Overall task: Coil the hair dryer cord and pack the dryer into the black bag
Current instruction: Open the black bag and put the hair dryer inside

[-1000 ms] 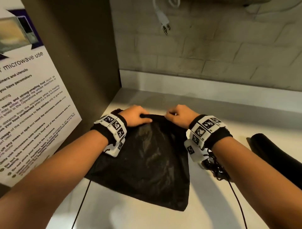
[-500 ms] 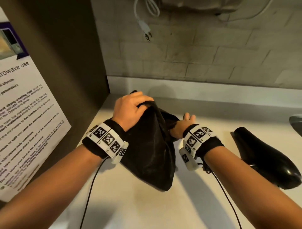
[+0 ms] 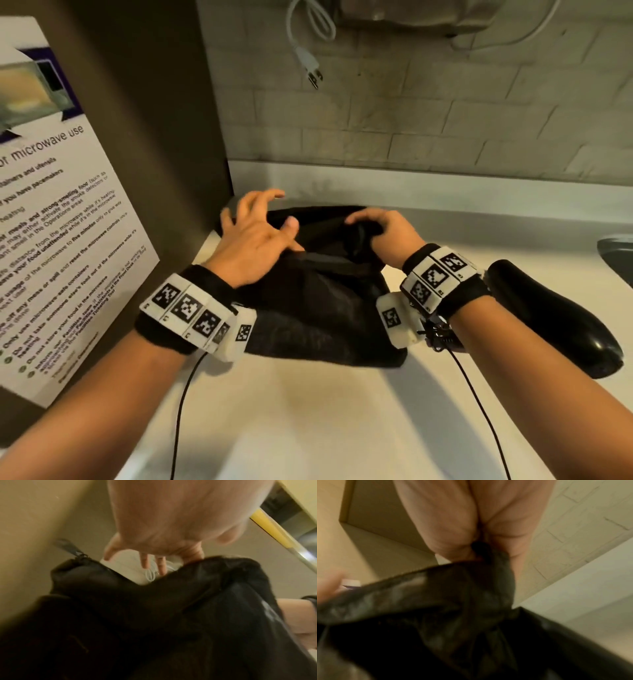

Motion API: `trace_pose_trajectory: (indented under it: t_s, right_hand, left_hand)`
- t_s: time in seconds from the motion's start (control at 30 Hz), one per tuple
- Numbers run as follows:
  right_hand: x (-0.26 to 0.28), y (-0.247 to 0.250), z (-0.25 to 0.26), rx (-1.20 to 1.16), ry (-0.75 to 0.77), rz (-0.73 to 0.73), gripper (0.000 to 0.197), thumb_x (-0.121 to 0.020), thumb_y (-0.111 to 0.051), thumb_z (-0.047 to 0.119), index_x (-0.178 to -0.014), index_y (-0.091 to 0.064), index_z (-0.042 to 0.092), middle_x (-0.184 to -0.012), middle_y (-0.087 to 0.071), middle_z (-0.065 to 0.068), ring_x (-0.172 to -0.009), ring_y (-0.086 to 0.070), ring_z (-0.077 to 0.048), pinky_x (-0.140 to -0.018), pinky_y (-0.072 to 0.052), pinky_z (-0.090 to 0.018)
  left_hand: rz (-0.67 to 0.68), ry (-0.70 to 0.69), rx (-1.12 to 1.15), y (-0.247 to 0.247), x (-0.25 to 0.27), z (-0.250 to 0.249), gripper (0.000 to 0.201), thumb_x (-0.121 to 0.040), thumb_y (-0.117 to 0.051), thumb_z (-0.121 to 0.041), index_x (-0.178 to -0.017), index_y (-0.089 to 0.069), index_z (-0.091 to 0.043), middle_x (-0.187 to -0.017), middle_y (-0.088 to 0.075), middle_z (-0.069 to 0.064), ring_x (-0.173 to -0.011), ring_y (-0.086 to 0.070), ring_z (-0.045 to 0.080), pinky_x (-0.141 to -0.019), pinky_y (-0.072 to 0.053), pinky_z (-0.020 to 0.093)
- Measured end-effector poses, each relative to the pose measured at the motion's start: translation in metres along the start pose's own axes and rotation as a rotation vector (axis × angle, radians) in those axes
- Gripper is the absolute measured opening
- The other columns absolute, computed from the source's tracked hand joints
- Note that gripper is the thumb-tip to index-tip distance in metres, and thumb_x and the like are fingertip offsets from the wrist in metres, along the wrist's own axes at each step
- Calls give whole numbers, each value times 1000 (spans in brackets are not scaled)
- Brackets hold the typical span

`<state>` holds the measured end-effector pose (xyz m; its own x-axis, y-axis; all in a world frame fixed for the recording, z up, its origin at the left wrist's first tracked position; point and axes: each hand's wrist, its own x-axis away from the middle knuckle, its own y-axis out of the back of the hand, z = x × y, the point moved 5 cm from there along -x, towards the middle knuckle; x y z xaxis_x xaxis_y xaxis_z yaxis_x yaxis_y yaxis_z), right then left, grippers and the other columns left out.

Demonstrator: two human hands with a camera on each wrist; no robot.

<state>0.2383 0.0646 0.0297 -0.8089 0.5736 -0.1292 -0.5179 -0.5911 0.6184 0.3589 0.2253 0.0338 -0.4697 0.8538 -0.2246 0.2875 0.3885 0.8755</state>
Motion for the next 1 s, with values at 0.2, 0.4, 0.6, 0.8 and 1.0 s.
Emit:
trace_pose_trajectory:
  t_s: [0.2,0.4,0.6,0.8,1.0]
  right_hand:
    - [19,2,37,-263,249,75,50,-61,-27,-20,-57,-56,20,-53,-56,14,-46,-46,-5,-45,-32,-15]
    - [32,4,44,-357,199,125,23,-58,-38,4,-58,-61,3,-54,-61,11,-57,-52,4,-71,-39,-8]
    - [20,18,-3,556,14,-138,24,-83,-50,8,-101,-66,11,-109,-55,-16,-91,-56,-30,-83,-46,-38]
    - [12,30,-28,529,-272,-249,30,-85,-43,-2,-114,-52,-1,-125,-44,-23,-109,-49,-43,-91,-44,-45]
    - [28,14,-21,74,-66,-181,51,-70,-31,-20,-86,-68,11,-89,-63,-11,-78,-60,-26,-68,-52,-31]
  left_hand:
    - [125,234,-339,-1,-17,27,46,-86,-36,-63,-94,-72,-34,-156,-14,1,-144,-4,32,-107,8,68]
    - [-167,304,-243,10,-27,19,40,-82,-64,-31,-102,-57,3,-122,-45,18,-103,-54,41,-94,-39,54]
    - [-282,98,-242,5,-2,-6,3,-78,-57,5,-79,-55,3,-126,-38,21,-70,-56,41,-71,-50,47]
    - [35,-21,-221,-47,34,-23,36,-79,-51,-3,-91,-65,-33,-131,-34,6,-109,-46,32,-86,-46,44]
    - [51,342,-315,-23,2,13,38,-85,-47,-9,-123,-55,-12,-126,-52,18,-109,-54,40,-90,-44,43]
